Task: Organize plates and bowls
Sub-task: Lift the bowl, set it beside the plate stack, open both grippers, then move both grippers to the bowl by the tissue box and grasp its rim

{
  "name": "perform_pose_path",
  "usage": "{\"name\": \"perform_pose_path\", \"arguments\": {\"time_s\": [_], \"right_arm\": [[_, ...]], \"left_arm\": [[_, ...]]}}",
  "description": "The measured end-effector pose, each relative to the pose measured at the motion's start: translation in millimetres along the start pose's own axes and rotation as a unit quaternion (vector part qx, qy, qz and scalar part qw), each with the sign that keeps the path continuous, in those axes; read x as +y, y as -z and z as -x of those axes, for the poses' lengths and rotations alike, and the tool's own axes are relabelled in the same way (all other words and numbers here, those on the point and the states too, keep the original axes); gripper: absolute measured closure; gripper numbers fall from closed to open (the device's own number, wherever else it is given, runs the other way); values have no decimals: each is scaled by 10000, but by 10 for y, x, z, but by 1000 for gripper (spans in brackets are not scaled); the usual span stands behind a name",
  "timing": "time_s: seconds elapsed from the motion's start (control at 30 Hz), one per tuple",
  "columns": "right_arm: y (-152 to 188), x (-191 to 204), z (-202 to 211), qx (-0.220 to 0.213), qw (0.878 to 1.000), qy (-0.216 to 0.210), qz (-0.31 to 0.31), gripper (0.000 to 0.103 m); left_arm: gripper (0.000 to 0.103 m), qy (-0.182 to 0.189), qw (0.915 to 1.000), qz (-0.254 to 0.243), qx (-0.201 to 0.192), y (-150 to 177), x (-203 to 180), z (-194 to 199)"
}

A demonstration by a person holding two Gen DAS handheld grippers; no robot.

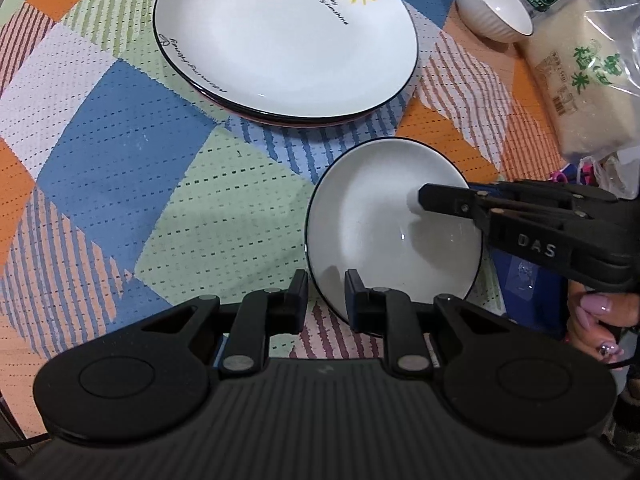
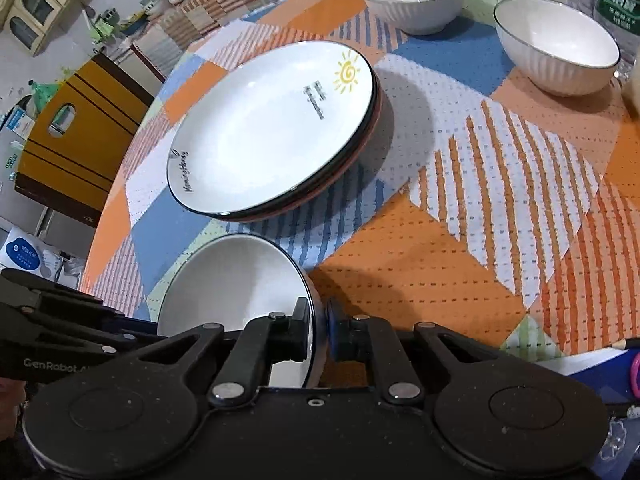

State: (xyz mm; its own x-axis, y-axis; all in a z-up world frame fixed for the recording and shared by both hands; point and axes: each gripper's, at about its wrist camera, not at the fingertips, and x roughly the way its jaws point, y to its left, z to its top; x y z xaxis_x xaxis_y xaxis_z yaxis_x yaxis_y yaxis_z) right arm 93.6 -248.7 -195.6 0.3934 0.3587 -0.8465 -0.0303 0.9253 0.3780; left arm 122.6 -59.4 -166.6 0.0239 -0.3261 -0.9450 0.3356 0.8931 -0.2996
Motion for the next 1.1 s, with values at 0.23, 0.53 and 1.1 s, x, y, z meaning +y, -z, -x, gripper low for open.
{"name": "perform_pose_path", "arguments": {"time_s": [0.23,0.53,1.1], "right_arm": [[-46,-79,383,-550,9979,-41,339,73],[-195,-403,995,-1686,9803,436,932,58],[-521,-496,688,-1988,9338,2118,2088,44]], "left_arm": [[80,-4,9999,-135,-84,-22,-54,258],[75,374,9942,-121,-1003,-334,-290,891],[55,419,9804,-449,-1870,-1474,-1065,618]]}}
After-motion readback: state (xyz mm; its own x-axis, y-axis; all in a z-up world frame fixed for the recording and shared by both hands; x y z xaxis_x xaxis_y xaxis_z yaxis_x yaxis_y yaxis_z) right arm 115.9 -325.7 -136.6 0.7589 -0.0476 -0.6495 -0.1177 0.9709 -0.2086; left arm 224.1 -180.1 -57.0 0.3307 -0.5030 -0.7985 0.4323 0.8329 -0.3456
